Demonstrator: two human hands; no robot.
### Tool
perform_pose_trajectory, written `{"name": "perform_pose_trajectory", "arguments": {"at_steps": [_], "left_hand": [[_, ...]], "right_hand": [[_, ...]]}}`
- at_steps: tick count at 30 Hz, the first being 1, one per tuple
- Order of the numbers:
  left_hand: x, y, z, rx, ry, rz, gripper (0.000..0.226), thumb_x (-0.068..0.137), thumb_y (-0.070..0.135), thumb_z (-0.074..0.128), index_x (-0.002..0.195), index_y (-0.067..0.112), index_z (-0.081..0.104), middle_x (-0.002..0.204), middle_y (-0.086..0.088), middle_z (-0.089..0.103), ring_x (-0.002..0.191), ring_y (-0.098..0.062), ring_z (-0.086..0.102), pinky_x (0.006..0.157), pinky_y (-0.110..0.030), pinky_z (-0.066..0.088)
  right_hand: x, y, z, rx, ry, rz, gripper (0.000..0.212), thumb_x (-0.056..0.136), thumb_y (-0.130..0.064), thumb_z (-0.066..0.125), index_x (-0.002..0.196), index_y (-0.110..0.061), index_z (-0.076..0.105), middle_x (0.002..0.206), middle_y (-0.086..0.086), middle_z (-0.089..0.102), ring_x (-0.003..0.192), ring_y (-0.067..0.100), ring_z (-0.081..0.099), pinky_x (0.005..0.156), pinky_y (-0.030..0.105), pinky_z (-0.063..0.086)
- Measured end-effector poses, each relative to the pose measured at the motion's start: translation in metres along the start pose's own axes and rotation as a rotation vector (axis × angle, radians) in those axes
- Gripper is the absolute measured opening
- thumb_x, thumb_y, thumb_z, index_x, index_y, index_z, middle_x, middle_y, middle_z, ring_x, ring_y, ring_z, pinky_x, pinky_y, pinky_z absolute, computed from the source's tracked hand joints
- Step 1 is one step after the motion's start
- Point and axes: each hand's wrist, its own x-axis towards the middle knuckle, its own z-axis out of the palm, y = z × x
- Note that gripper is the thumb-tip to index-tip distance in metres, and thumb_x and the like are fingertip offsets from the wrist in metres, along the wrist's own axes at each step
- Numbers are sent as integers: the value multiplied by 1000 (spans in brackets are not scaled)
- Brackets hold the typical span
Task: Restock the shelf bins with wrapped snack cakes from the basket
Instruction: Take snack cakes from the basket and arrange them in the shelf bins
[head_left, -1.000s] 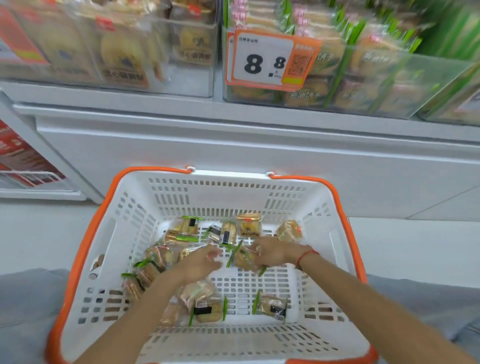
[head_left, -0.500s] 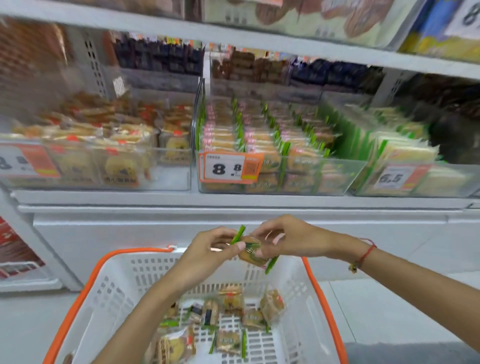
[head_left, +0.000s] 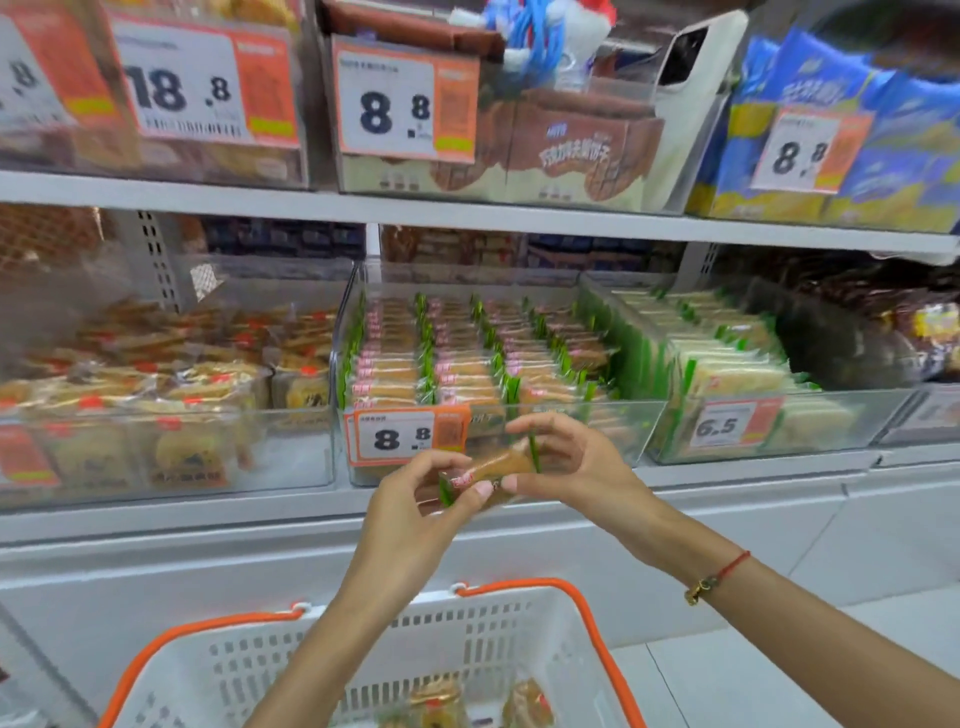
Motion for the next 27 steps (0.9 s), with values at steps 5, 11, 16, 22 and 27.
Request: {"name": "perform_pose_trajectory", "arguments": {"at_steps": [5, 11, 16, 22, 27], "left_hand": [[6, 24, 2, 141, -103, 181, 24, 73, 33, 78, 93, 36, 66, 90, 26, 68, 93, 4, 62, 86, -16, 46], [26, 36, -27, 358, 373, 382, 32, 82, 34, 70, 111, 37, 57, 116, 20, 57, 113, -3, 48, 96, -23, 38], [52, 31, -59, 534, 458, 193, 76, 75, 41, 75, 139, 18, 40, 141, -2, 40, 129, -22, 38, 104, -37, 33], [65, 24, -58, 642, 350, 103, 111, 58, 58, 80, 148, 20, 27, 149, -2, 34, 135, -21, 32, 107, -40, 33], [65, 18, -59, 615, 367, 167, 110, 56, 59, 80, 146, 20, 30, 147, -1, 36, 133, -20, 32, 108, -38, 30]], "right_hand": [[-9, -18, -29, -322, -190, -146, 28, 80, -15, 76, 106, -26, 71, 95, -4, 73, 85, 15, 66, 79, 28, 53], [3, -33, -72, -599, 204, -232, 26, 84, -16, 72, 110, -20, 71, 92, -10, 68, 83, 8, 63, 78, 27, 50], [45, -62, -118, -854, 362, -79, 29, 87, -21, 67, 116, -21, 69, 93, 0, 71, 87, 15, 65, 78, 28, 48], [92, -53, -109, -1333, 85, 79, 32, 88, -20, 61, 119, -29, 66, 112, 1, 67, 102, 26, 62, 87, 37, 52], [110, -32, -99, -1442, 116, 90, 33, 92, -16, 56, 123, -23, 61, 120, 5, 61, 110, 28, 58, 87, 35, 47]]}}
